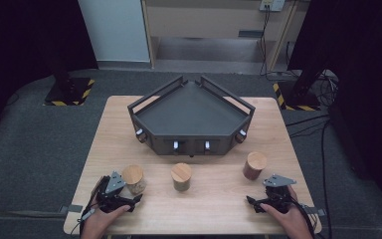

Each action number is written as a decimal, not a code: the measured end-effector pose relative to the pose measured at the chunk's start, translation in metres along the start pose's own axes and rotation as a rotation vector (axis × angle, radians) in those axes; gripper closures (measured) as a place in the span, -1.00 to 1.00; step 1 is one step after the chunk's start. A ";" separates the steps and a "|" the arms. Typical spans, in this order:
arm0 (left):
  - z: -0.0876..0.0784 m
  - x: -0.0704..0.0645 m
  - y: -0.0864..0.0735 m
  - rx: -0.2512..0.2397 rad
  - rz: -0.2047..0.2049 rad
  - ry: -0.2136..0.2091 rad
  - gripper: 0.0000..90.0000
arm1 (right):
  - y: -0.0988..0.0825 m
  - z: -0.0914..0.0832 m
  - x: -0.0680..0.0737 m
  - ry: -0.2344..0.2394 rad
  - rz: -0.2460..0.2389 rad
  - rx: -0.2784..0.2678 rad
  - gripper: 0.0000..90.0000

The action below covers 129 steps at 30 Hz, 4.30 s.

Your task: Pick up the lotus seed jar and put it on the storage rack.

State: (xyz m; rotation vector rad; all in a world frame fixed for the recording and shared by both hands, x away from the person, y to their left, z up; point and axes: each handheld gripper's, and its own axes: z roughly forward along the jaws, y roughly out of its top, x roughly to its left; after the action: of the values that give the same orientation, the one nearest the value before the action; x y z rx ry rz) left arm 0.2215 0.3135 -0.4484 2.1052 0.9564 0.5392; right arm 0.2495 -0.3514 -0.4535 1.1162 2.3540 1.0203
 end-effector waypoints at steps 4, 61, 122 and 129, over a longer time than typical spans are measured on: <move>0.001 0.002 0.000 -0.008 -0.006 -0.004 -0.96 | 0.000 0.000 0.000 0.000 0.000 0.000 -0.97; 0.007 0.011 -0.002 -0.096 -0.035 -0.028 -0.46 | -0.001 0.000 0.001 -0.002 0.005 -0.001 -0.97; -0.009 0.016 0.067 -0.113 0.097 -0.098 -0.46 | -0.001 -0.001 0.001 -0.002 0.005 -0.002 -0.97; -0.014 0.017 0.086 -0.119 0.115 -0.100 -0.46 | -0.001 -0.001 0.001 -0.002 0.005 -0.002 -0.97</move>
State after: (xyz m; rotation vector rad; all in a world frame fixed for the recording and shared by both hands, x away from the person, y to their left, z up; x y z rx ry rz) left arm 0.2627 0.2951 -0.3723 2.0676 0.7324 0.5299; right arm 0.2481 -0.3513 -0.4537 1.1225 2.3494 1.0218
